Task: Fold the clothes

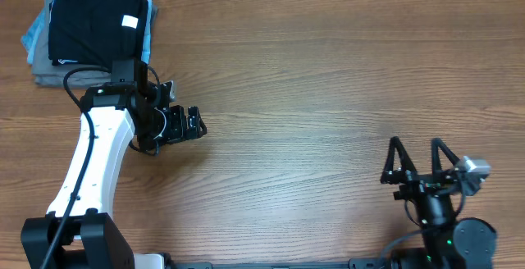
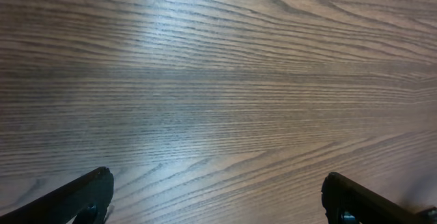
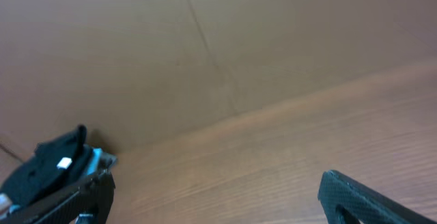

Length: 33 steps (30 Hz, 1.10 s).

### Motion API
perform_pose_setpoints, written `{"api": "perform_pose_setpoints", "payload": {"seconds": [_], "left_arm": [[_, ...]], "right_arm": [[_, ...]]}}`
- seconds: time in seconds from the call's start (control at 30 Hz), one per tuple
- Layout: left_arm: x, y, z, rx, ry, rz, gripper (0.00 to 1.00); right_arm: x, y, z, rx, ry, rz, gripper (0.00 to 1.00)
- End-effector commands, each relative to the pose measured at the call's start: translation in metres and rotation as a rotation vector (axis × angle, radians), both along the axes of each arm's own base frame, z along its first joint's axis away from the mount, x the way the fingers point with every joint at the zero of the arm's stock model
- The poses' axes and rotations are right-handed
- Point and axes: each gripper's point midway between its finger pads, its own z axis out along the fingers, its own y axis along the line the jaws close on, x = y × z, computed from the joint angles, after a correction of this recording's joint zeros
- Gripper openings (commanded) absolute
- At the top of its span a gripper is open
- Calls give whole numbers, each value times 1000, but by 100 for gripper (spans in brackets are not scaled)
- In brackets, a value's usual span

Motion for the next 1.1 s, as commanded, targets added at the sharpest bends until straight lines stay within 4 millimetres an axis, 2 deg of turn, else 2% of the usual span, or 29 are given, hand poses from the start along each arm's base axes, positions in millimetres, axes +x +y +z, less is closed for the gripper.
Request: {"api": "perform_pose_setpoints", "payload": {"seconds": [0.0, 0.37, 0.6, 0.73, 1.07], "left_arm": [[0, -2, -3, 4, 4, -17, 100], [0, -2, -3, 4, 4, -17, 100], [0, -2, -3, 4, 4, -17, 100], [0, -2, -3, 4, 4, -17, 100], [0, -2, -3, 4, 4, -17, 100]], "right_arm": [[5, 5, -12, -38, -59, 26, 100], [20, -3, -34, -67, -176, -16, 100], [25, -22, -67, -94, -45, -122, 100], [26, -22, -88, -99, 41, -112, 100], [26, -18, -88, -92, 38, -90, 100]]}}
